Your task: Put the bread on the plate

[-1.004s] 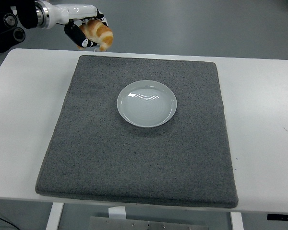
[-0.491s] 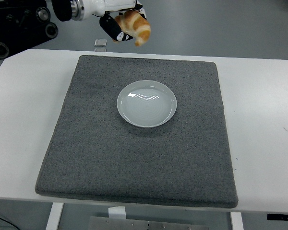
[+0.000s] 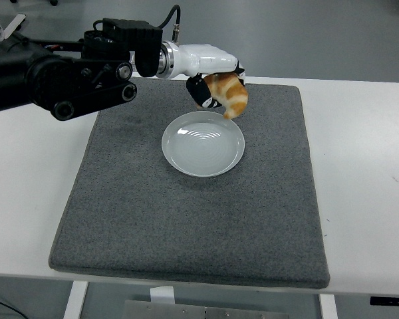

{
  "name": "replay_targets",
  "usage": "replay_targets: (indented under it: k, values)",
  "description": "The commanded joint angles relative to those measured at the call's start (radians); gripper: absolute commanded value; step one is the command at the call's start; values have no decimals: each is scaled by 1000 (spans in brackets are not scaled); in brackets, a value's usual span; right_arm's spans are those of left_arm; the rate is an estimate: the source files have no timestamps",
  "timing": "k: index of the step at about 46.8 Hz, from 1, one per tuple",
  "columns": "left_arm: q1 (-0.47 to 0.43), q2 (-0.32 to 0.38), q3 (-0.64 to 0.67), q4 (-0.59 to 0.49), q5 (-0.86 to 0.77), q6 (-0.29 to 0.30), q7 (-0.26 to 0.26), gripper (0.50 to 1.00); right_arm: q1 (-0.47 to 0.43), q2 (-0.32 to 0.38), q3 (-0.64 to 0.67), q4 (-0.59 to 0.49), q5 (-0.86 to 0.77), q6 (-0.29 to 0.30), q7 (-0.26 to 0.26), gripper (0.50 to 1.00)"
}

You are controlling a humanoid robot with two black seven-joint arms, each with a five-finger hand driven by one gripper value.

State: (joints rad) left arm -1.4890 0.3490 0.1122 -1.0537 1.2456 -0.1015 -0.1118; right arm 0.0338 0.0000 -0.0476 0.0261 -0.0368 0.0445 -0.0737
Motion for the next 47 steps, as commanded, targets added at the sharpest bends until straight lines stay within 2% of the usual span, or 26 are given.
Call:
replay_targets:
  k: [1, 22, 38, 47]
  values:
    - [30, -1, 1, 12, 49, -3, 0, 500, 0, 0, 0, 0, 0, 0, 0, 954]
    - [164, -1, 3, 61, 164, -7, -2, 500, 0, 0, 0, 0, 0, 0, 0, 954]
    - [199, -10, 1, 86, 167, 2, 0, 500, 0, 0, 0, 0, 0, 0, 0, 954]
    - [222, -50, 1, 106, 169, 6, 0, 500, -2, 0, 0, 0, 0, 0, 0, 954]
